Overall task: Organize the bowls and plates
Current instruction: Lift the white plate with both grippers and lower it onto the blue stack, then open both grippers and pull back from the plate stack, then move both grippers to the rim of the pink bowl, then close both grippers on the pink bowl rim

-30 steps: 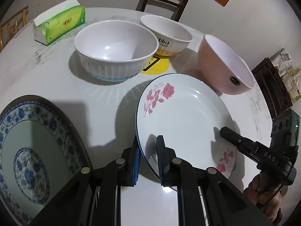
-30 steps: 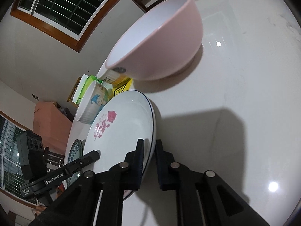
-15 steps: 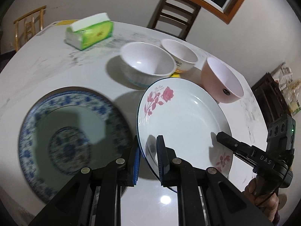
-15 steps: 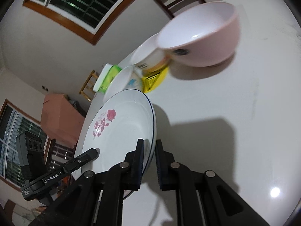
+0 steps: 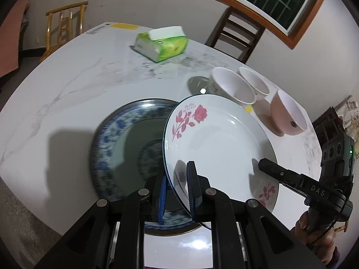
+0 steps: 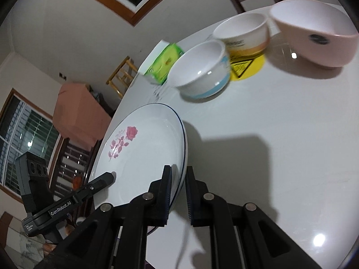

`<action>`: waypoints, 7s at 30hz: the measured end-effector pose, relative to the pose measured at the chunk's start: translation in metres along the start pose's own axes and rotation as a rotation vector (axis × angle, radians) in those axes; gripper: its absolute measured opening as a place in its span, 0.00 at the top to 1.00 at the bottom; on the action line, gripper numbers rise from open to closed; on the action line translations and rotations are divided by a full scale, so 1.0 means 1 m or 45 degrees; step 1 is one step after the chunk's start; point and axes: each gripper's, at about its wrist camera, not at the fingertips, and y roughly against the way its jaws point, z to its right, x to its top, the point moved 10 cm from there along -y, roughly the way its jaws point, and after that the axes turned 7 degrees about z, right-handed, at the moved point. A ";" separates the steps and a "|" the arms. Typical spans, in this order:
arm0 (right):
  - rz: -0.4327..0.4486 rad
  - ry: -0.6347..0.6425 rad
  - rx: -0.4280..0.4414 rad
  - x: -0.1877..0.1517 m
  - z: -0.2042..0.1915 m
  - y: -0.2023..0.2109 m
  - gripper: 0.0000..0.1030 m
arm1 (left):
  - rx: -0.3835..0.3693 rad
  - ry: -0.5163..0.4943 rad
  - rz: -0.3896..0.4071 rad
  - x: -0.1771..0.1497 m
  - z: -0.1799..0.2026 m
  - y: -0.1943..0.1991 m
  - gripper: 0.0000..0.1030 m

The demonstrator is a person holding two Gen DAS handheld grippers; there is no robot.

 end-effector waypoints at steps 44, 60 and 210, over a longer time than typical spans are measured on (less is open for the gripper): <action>-0.119 0.135 -0.074 -0.021 -0.027 -0.051 0.87 | 0.082 0.076 0.004 -0.008 -0.071 -0.016 0.86; -0.067 0.351 -0.192 -0.023 -0.036 -0.050 0.85 | 0.113 0.029 0.031 -0.007 -0.071 -0.015 0.86; 0.120 -0.086 -0.453 0.205 0.255 0.095 0.88 | -0.174 -0.137 -0.342 0.042 0.281 -0.212 0.78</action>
